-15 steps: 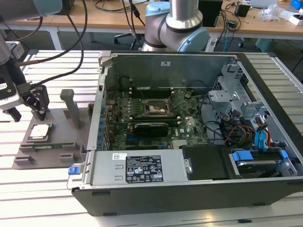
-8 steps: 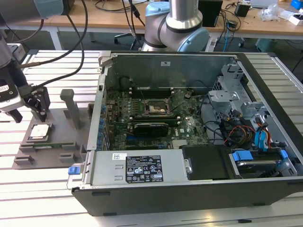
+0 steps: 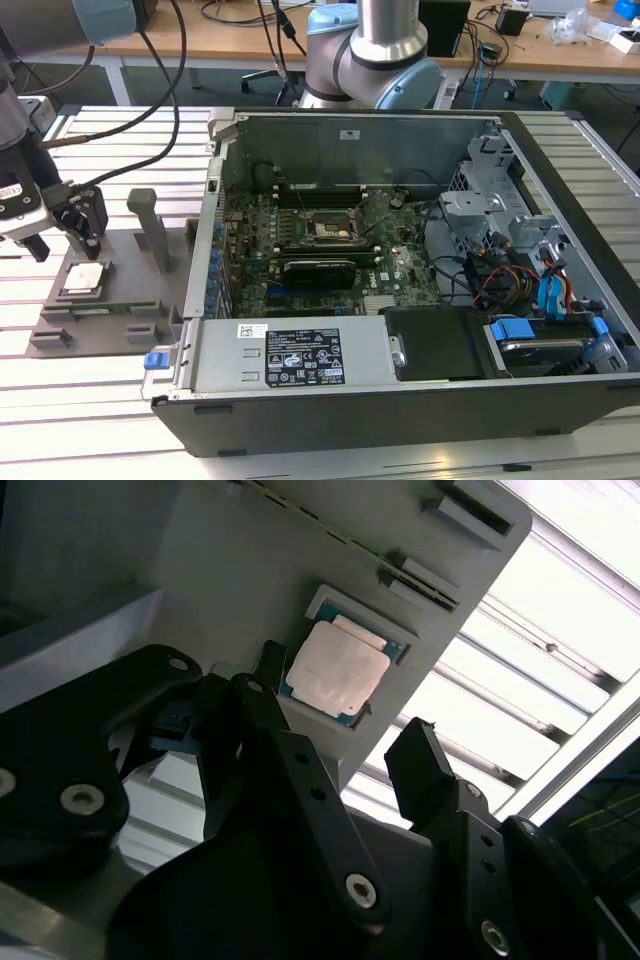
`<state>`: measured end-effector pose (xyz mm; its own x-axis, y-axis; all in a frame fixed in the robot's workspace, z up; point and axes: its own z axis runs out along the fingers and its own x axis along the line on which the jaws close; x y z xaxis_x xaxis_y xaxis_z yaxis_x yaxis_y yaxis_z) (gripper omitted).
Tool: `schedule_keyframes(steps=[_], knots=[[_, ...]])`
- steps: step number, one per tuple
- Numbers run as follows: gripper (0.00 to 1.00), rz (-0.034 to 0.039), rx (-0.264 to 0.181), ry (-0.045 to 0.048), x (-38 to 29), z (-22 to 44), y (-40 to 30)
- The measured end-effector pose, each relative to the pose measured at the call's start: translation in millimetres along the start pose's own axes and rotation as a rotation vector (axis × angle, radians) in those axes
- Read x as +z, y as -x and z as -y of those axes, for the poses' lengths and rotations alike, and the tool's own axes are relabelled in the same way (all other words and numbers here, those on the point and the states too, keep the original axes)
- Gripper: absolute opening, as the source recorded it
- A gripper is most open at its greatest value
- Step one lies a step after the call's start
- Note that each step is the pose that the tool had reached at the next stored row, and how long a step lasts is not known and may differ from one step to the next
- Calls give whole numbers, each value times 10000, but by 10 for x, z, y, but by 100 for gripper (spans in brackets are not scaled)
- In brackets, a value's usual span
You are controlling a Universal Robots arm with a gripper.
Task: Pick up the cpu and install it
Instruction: 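Pick up the cpu and move it towards the insertion slot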
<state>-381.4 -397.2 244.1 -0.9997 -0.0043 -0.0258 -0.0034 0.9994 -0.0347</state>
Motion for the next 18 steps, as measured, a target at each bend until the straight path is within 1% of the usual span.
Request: schedule_keyframes(steps=[5,10,18], knots=[[68,0,0,0,29,-1,0],[68,0,0,0,74,-3,0],[68,0,0,0,111,-4,0]])
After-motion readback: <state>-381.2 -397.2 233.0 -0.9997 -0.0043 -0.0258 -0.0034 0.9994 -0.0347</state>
